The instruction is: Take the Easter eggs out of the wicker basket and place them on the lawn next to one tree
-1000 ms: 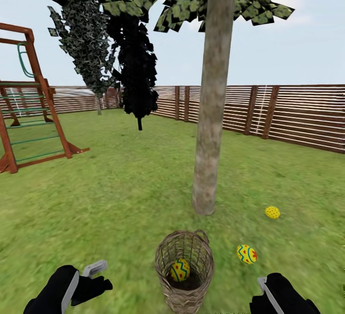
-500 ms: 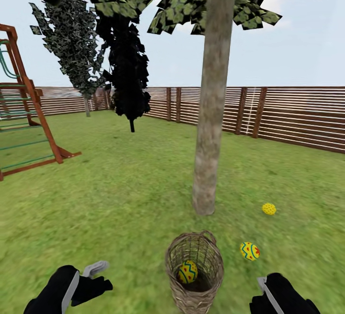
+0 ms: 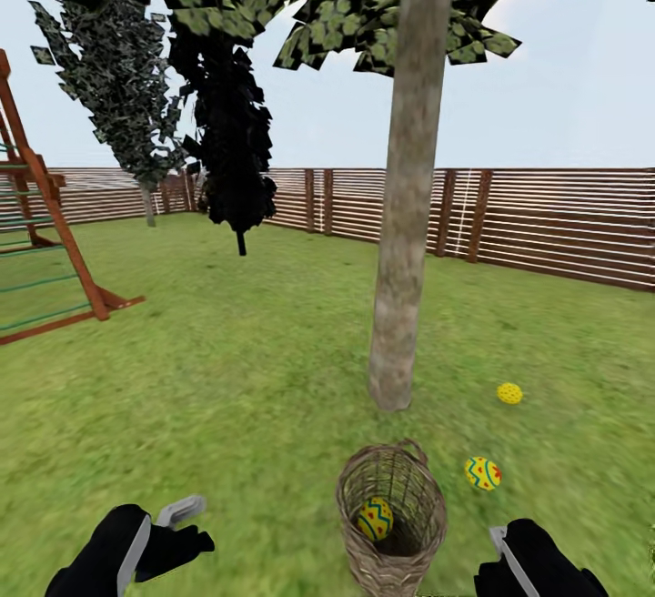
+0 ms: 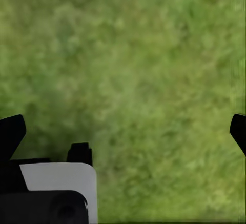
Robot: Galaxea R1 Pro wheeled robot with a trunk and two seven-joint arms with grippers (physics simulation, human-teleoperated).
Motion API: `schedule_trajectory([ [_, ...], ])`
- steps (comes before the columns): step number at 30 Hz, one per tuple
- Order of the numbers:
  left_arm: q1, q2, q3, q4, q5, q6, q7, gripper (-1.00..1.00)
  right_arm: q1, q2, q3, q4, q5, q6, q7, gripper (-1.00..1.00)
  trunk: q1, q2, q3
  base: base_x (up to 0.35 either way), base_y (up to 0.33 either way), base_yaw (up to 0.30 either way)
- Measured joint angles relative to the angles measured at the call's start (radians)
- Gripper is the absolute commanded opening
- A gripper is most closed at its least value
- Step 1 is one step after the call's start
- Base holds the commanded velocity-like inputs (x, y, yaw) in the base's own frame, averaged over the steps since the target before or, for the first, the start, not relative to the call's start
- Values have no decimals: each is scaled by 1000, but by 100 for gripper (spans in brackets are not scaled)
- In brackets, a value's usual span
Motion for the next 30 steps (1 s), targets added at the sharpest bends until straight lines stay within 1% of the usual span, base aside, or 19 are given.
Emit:
schedule_trajectory([
  [30, 0, -1, 0, 0, 0, 0, 0, 100, 0, 0, 0, 0, 0, 0, -1, 100, -115, 210, 117, 0, 348, -278],
])
